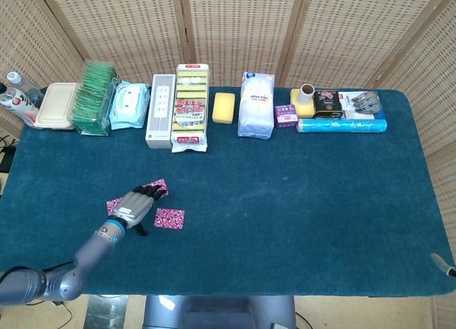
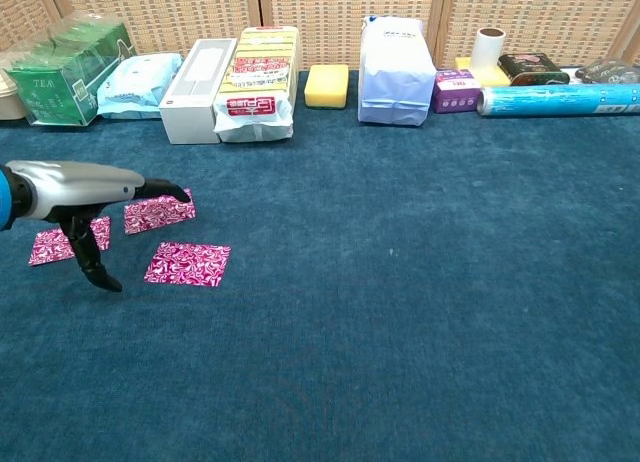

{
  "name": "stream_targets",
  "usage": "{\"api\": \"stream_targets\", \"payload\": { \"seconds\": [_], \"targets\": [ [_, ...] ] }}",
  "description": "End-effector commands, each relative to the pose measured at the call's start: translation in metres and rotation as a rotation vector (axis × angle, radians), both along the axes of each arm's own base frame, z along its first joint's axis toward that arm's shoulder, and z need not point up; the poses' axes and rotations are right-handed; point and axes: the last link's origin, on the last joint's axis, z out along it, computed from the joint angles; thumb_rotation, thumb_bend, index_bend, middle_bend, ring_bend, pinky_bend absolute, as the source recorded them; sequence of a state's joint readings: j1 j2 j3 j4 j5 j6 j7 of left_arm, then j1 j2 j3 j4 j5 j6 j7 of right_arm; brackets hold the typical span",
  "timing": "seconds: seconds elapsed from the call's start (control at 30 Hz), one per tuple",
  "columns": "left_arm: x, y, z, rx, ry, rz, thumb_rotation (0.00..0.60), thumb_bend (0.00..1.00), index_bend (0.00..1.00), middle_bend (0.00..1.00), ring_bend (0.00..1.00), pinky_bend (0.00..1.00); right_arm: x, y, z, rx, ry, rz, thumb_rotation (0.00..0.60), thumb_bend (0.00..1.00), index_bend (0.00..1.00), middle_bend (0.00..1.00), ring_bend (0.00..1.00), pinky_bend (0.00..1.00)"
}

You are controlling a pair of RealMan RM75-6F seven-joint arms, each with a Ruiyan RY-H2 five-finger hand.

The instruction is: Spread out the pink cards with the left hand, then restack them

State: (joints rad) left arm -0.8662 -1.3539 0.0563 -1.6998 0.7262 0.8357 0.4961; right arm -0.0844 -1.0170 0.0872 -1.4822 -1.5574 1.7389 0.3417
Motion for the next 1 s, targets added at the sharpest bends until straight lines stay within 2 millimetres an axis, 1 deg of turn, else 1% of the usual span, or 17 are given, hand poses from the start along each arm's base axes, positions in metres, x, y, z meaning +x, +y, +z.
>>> {"api": "stream_targets", "payload": {
  "seconds": [0.03, 0.17, 0.37, 0.83, 0.93, 1.0],
  "targets": [
    [0.001, -0.002, 0.008, 0.026, -0.026, -0.013, 0.6, 0.12, 0.0, 0.0, 0.0, 0.07, 0.001, -0.003, -0.001, -0.079, 0.088, 0.022, 0.6, 0.0, 0.14, 0.0, 0.0, 0.0],
    [0.003, -0.013, 0.011, 0.02, -0.032, -0.03, 0.6, 0.12, 0.0, 0.0, 0.0, 0.07, 0.002, -0.005, -0.006, -0.084, 0.13, 0.049, 0.6, 0.02, 0.16, 0.0, 0.0, 0.0],
    [0.006, -0.022, 0.005, 0.013, -0.031, -0.059, 0.6, 0.12, 0.0, 0.0, 0.0, 0.07, 0.003, -0.004, -0.01, -0.043, 0.119, 0.059, 0.6, 0.02, 0.17, 0.0, 0.0, 0.0],
    [0.02, -0.022, -0.024, 0.075, -0.031, -0.052, 0.6, 0.12, 0.0, 0.0, 0.0, 0.07, 0.004, -0.003, -0.009, -0.001, 0.046, 0.071, 0.6, 0.01, 0.17, 0.0, 0.0, 0.0],
    [0.023, -0.024, -0.029, 0.074, -0.026, -0.044, 0.6, 0.12, 0.03, 0.0, 0.0, 0.07, 0.003, -0.002, -0.009, 0.004, 0.036, 0.074, 0.6, 0.01, 0.17, 0.0, 0.0, 0.0],
    [0.023, -0.024, -0.031, 0.074, -0.024, -0.043, 0.6, 0.13, 0.07, 0.0, 0.0, 0.07, 0.003, -0.002, -0.008, 0.003, 0.034, 0.075, 0.6, 0.01, 0.17, 0.0, 0.0, 0.0]
  ]
}}
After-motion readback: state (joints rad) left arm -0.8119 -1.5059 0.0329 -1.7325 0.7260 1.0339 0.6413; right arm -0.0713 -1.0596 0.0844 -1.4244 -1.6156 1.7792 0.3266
